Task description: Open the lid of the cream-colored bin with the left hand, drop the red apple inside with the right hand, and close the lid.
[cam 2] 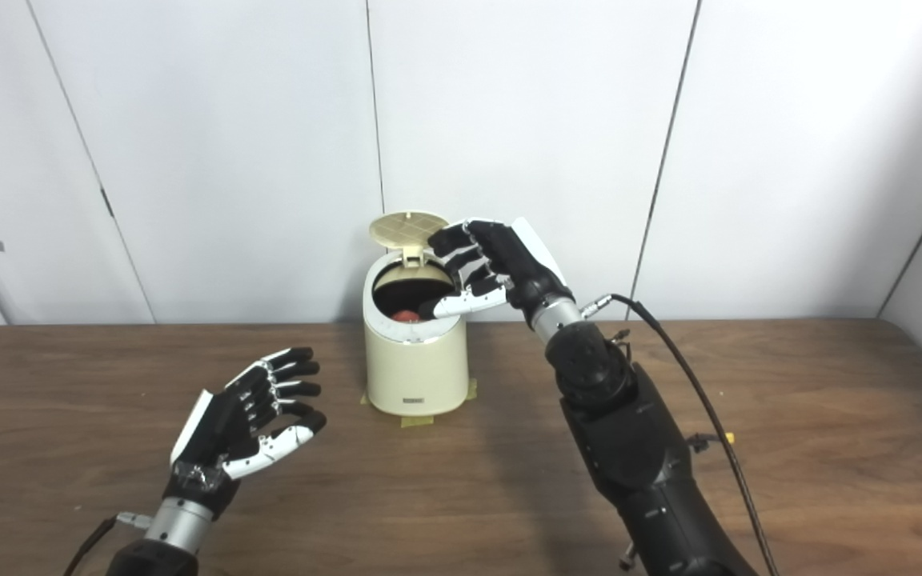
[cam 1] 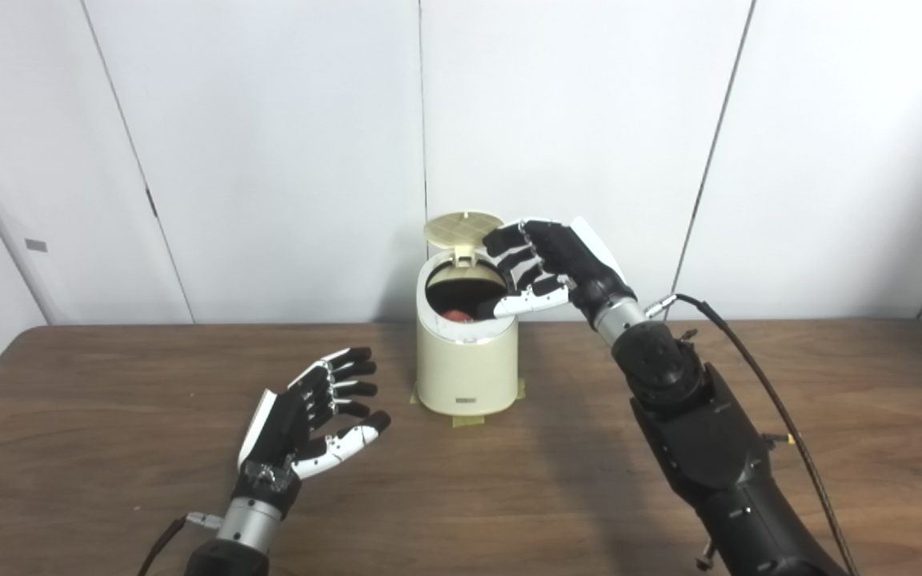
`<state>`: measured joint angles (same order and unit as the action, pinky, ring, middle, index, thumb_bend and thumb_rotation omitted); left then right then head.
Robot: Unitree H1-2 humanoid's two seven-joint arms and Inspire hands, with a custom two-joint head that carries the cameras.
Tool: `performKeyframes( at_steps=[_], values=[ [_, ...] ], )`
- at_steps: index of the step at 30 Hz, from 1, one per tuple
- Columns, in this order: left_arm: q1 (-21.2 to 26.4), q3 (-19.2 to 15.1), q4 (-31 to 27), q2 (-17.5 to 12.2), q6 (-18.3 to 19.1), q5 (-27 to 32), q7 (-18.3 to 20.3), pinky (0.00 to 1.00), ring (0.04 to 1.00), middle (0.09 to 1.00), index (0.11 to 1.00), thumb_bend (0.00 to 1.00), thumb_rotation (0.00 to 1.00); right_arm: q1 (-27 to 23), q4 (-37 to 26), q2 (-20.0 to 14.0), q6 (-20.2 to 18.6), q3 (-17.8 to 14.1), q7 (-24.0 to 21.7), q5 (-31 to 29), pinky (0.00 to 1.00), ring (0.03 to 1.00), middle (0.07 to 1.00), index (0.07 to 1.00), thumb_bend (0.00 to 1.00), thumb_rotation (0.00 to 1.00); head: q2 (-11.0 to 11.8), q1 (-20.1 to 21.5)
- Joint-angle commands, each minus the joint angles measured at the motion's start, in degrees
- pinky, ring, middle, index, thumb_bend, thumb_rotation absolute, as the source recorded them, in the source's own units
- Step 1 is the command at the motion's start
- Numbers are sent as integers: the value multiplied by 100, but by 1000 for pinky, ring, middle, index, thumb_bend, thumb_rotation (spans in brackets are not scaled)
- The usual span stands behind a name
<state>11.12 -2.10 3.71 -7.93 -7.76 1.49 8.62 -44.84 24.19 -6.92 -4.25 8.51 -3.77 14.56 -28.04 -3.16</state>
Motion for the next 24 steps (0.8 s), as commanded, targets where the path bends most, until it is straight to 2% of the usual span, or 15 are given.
performKeyframes(
  at_steps=[1, 8, 12, 15, 18, 20, 24],
  values=[
    [204, 4, -215, -8, -51, 44, -45, 616, 711, 780, 803, 649, 121, -272, -240, 23, 111, 8, -46, -45, 484, 618, 660, 671, 930, 95, -6, 6],
    [205, 6, -210, -29, -83, 56, -19, 609, 704, 777, 803, 641, 109, -212, -304, 14, 81, 3, -93, -29, 483, 617, 658, 669, 920, 90, -10, -5],
    [196, 12, -232, -43, -106, 0, -29, 606, 697, 774, 803, 646, 122, 9, -755, 27, -98, -68, -47, -32, 504, 609, 647, 658, 900, 116, -1, -18],
    [183, 4, -286, -33, -68, 22, -31, 603, 697, 773, 799, 645, 111, 301, -1083, 78, 226, -269, 201, -138, 481, 573, 619, 636, 871, 100, -5, -21],
    [181, 4, -303, -39, -102, 50, -11, 600, 703, 778, 801, 638, 106, 691, -1375, 213, 646, -674, 389, -581, 440, 532, 593, 619, 847, 88, -11, -75],
    [176, 5, -331, -36, -99, 19, -27, 594, 699, 777, 801, 641, 110, 969, -1591, 233, 646, -918, 324, -937, 419, 523, 598, 628, 841, 107, -9, -148],
    [139, 7, -411, -36, -51, 21, -29, 594, 700, 776, 804, 640, 114, 1409, -1863, 107, 677, -1077, 113, -1289, 447, 552, 642, 683, 841, 195, -11, -189]
  ],
)
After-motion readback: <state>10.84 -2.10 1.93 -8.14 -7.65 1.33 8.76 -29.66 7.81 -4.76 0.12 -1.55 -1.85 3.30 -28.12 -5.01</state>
